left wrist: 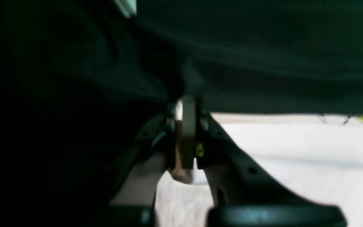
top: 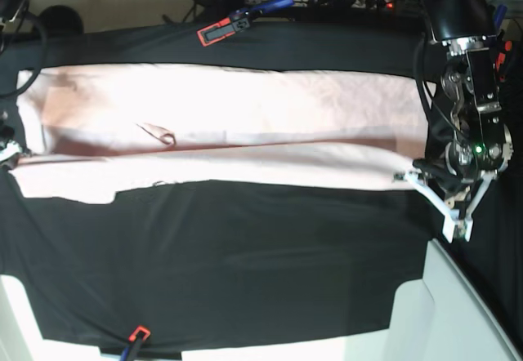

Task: Fold the T-shirt properly
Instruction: 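Pull the strip taut with both grippers and fold it lengthwise again, then reposition the left gripper onto the strip end and grasp it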

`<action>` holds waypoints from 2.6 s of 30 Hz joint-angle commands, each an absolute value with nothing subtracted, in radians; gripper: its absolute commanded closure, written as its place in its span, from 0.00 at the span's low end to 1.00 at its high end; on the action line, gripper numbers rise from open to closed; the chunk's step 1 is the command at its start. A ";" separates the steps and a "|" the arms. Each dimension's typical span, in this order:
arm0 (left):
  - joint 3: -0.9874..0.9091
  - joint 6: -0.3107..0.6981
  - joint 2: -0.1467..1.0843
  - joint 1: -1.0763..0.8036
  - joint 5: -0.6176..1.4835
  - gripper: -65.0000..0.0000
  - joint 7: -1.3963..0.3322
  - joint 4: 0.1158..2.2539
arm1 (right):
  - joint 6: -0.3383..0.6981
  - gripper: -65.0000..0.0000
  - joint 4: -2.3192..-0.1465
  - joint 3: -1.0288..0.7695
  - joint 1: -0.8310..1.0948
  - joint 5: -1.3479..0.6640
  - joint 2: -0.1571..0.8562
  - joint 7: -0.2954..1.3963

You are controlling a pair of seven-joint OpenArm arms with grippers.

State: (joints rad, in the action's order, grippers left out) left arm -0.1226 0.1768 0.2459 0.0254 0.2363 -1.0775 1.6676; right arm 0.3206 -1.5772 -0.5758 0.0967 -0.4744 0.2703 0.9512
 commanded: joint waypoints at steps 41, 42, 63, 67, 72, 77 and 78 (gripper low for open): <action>-0.122 0.173 0.309 -0.268 0.087 1.00 -0.865 1.635 | 0.323 1.00 -1.494 -0.570 0.220 -0.478 0.249 0.872; -0.122 0.173 0.309 -0.268 0.087 1.00 -0.866 1.635 | 0.323 1.00 -1.491 -0.570 0.220 -0.478 0.249 0.872; -0.271 0.173 0.285 -0.223 0.266 0.55 -0.989 1.859 | 0.306 0.62 -1.716 -0.742 0.220 -0.486 0.206 0.892; -0.271 0.173 0.283 -0.208 0.311 0.56 -1.013 1.896 | 0.320 0.62 -1.819 -0.727 0.223 -0.487 0.205 0.911; -0.255 0.174 0.231 -0.217 0.318 0.56 -1.013 1.894 | 0.479 0.70 -1.762 -0.572 0.257 -0.481 0.213 0.897; -0.254 0.174 0.182 -0.219 0.318 0.63 -0.958 1.893 | 0.507 1.00 -1.701 -0.509 0.259 -0.481 0.208 0.845; -0.254 0.174 0.177 -0.219 0.318 0.69 -0.941 1.893 | 0.507 1.00 -1.687 -0.503 0.259 -0.481 0.208 0.842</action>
State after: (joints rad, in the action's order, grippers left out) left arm -0.2489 0.1806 0.1692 -0.2268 0.3153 -0.9638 1.8774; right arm 0.4995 -1.6737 -0.5034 0.2661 -0.4660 0.2005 0.8600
